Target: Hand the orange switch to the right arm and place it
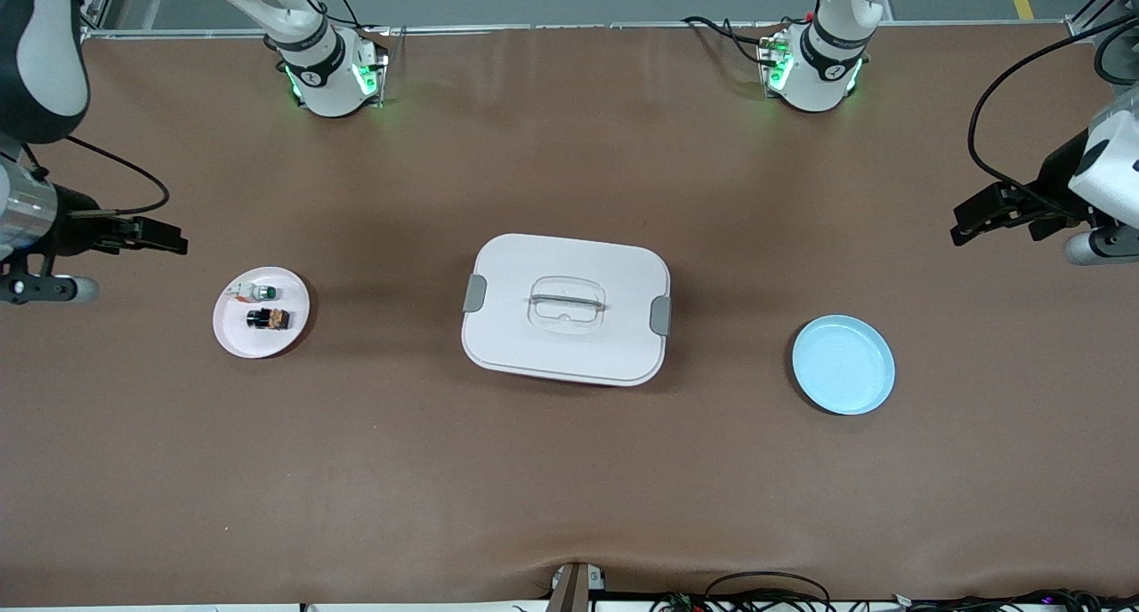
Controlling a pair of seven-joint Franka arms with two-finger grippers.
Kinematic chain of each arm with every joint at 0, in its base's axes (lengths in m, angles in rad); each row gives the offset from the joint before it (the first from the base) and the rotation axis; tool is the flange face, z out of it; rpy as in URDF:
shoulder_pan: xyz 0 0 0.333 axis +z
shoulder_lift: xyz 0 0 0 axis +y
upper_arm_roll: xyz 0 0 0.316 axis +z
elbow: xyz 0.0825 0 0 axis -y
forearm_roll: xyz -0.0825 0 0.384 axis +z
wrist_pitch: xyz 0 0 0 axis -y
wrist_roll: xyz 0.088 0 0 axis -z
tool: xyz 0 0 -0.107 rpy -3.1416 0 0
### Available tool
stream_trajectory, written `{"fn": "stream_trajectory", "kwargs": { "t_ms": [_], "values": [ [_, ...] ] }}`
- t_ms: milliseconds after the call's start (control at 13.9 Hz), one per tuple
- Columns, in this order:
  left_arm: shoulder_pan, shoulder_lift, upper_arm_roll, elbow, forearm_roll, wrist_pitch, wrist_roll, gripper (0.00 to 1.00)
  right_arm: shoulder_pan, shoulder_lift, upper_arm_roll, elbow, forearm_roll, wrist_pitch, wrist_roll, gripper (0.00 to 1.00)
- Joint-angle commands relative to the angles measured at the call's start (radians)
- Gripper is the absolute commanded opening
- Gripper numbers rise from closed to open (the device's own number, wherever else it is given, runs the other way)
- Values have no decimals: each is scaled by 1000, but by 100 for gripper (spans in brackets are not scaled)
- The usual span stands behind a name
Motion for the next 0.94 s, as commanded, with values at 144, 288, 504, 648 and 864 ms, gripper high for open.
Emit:
{"fn": "stream_trajectory", "kwargs": {
  "t_ms": [144, 288, 504, 648, 864],
  "values": [
    [-3, 19, 5, 33, 13, -37, 60, 100, -12, 8, 12, 84, 6, -92, -6, 100],
    [-4, 14, 5, 27, 13, -38, 52, 100, -6, 8, 15, 84, -5, -101, 2, 100],
    [-3, 11, 5, 25, 13, -61, 53, 100, 18, 7, 20, 89, -22, -82, -2, 100],
    [-3, 11, 5, 25, 13, -61, 53, 100, 23, 2, 23, 98, -14, -91, -9, 100],
    [-3, 14, 5, 28, 11, -63, 50, 100, 9, 1, 11, 132, -2, -127, 1, 100]
  ]
}}
